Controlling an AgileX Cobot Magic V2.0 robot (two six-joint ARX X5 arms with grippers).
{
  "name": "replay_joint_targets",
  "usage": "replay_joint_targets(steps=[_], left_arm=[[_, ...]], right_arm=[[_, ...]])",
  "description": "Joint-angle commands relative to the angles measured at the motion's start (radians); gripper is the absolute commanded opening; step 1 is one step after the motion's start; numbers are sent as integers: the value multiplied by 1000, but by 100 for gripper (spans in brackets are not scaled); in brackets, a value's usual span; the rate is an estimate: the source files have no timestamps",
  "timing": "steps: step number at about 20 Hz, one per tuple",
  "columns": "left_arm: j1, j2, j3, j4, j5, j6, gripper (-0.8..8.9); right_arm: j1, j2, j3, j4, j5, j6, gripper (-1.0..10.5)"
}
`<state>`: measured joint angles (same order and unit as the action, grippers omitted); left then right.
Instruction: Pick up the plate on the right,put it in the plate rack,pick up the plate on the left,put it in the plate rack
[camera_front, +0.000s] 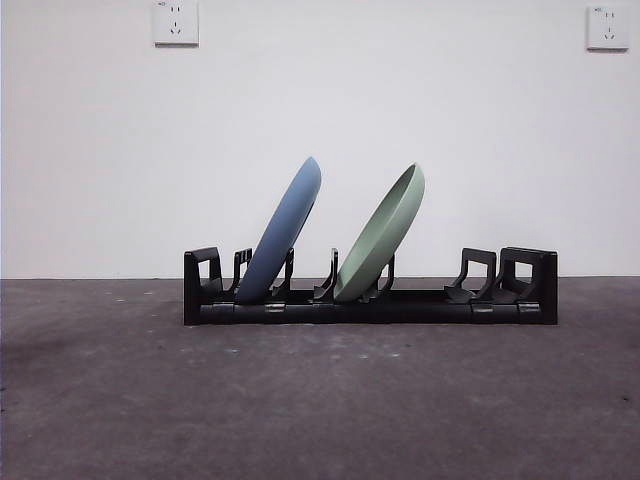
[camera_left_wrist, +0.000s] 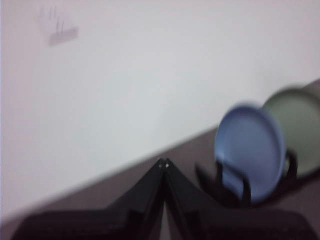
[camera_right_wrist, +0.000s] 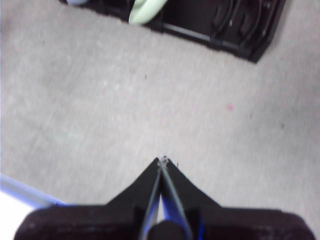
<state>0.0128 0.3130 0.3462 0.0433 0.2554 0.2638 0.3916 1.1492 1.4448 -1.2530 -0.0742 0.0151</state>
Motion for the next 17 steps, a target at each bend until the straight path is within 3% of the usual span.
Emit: replay_joint_targets(steps=[1,4,9,13,17], left_arm=[[11,-80,-115,10,-64,-74,-4],[18,-175,-225,2,-130,-114,-4],[33,-287,-338,-36,-152,-185,-4],[50,-309,-339,-200,-154,-190,-4],[57,-305,-338,-205,-144,-219,-4]], right_arm=[[1,20,-8,55,5,7,1],[1,40,-8,145,4,7,1],[1,49,-8,278,4,7,1],[0,49,-8,335,4,7,1],[0,51,-8,342,4,7,1]])
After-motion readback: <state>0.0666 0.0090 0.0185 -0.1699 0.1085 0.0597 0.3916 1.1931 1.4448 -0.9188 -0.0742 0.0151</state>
